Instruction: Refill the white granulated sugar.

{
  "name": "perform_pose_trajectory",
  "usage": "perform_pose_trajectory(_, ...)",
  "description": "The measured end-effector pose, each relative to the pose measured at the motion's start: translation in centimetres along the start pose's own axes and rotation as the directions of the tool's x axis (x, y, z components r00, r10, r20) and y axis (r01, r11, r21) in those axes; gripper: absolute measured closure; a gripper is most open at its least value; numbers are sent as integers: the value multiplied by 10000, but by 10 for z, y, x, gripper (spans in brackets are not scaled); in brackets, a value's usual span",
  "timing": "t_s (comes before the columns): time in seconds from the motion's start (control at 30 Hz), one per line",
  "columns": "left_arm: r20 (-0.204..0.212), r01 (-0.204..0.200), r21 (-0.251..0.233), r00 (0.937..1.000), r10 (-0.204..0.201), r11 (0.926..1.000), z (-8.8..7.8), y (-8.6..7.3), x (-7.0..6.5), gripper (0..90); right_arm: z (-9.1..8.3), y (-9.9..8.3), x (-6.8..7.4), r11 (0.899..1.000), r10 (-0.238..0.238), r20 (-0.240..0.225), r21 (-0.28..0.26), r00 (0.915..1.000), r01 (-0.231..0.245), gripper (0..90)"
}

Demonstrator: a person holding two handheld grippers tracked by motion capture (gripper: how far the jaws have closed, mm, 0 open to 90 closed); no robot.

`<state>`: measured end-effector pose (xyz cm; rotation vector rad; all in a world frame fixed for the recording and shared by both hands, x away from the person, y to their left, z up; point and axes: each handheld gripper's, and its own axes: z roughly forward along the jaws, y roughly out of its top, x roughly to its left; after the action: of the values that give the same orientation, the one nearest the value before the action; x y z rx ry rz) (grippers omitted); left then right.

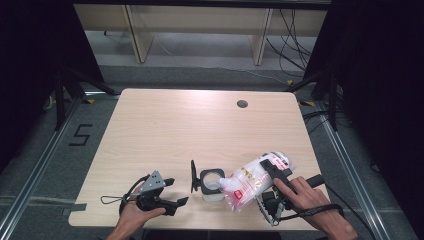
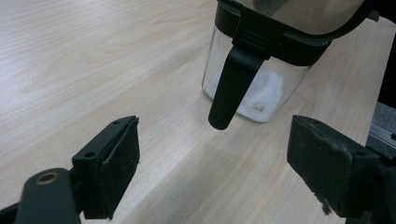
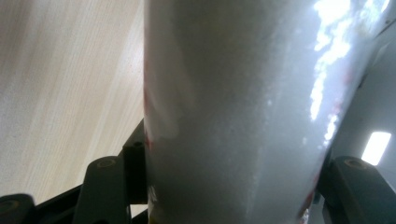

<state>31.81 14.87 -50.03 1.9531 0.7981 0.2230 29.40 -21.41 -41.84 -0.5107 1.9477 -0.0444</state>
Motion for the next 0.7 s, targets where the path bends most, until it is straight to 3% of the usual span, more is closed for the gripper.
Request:
perform_pose_trajectory(0.1, -19, 71, -98, 10000, -71, 9999, 0, 0, 0, 166, -2, 0, -1, 9999, 148, 10, 66, 9999, -148, 402)
perform_pose_trajectory(0.13, -27, 57, -71, 10000, -57, 10000, 0, 0, 0, 165, 0, -1, 1, 9998, 180, 256, -131, 9995, -177, 402)
perform_pose_trajectory(0.2, 21, 61, -26, 10000, -61, 10000, 1, 0, 0, 165, 1, 1, 0, 9993, -385, -102, -28, 9992, 385, 402)
perform_pose_trajectory(0.23, 21, 61, -26, 10000, -61, 10000, 1, 0, 0, 165, 1, 1, 0, 9993, -385, -102, -28, 9992, 385, 402)
perform_pose_trajectory(0.27, 7, 58, -42, 10000, -58, 10000, 1, 0, -1, 165, 1, 0, 2, 9998, 134, 76, -170, 9999, -133, 402)
perform_pose_trajectory(0.3, 19, 71, -75, 10000, -71, 9999, 1, 0, -1, 166, 0, 1, 1, 9998, 165, -115, 56, 9998, -165, 402)
perform_pose_trajectory(0.33, -64, -50, 89, 10000, 51, 9999, 0, 0, 1, 165, 1, 0, 0, 9995, -238, 238, -177, 9994, 242, 403)
perform_pose_trajectory(0.37, 7, 61, -11, 10000, -60, 10000, 0, 0, 0, 166, 0, 0, -3, 9992, -378, 158, -120, 9992, 380, 402)
perform_pose_trajectory(0.43, -17, 54, -24, 10000, -55, 10000, 1, 0, 0, 166, 1, -1, -1, 9998, -151, 197, -116, 9997, 153, 403)
perform_pose_trajectory(0.7, -64, 56, -17, 10000, -56, 10000, 0, 0, 0, 165, -1, 0, -5, 9999, -127, 54, 55, 9999, 127, 403)
